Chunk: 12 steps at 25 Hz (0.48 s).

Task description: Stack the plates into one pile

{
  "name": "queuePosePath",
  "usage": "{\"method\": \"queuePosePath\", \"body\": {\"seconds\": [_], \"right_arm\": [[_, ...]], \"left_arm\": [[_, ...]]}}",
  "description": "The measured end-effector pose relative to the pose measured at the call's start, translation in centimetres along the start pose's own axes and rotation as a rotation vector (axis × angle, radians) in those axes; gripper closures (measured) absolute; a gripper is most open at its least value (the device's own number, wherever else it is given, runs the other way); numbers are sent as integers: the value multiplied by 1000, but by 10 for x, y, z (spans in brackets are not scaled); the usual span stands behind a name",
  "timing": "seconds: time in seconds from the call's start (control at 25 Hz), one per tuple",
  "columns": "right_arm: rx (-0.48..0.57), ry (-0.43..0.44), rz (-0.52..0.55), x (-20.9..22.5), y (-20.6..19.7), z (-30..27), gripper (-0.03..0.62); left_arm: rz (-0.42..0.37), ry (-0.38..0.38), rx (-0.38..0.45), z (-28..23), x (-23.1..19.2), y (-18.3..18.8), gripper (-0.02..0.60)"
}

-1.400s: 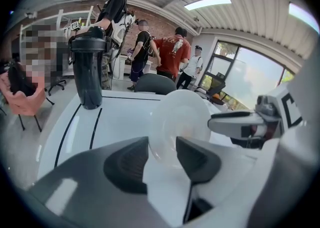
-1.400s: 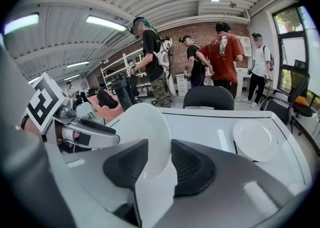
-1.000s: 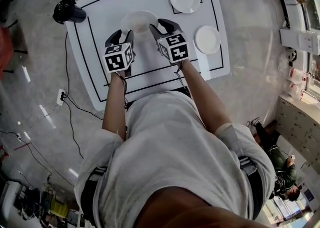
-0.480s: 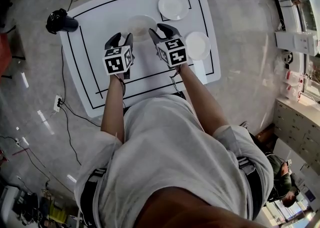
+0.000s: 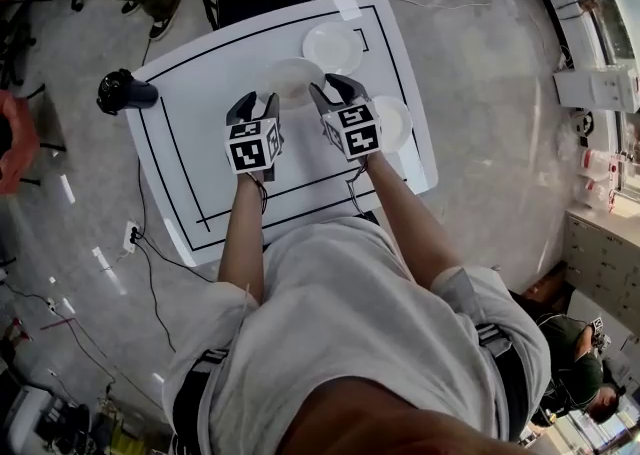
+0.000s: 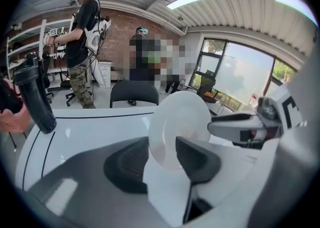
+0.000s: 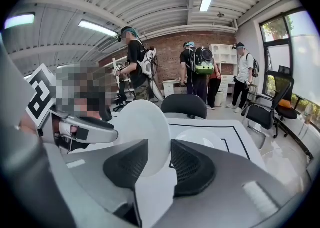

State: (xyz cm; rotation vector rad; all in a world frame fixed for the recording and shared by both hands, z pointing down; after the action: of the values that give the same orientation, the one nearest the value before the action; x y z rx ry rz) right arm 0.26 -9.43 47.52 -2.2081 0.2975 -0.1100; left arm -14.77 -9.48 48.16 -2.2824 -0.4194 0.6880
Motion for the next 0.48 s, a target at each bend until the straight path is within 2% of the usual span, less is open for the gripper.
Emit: {"method": "queuePosePath", "body": {"seconds": [0.48], "right_arm": [[28,1,-20,61,-5,2,447]], "left_arm": [[-32,-1,-13,-42,41,23,423]]}}
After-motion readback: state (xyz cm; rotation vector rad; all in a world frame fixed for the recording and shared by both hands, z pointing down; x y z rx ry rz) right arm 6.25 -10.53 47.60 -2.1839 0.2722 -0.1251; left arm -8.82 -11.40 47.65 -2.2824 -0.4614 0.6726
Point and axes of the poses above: the fingertips, and each gripper's own axes: z backward along the fingers, x to its right, y out of its top, the point moved 4 cm from there along z, backward along the fingers, and after that the axes turned 13 degrees about -y, right-handed, at the moved point
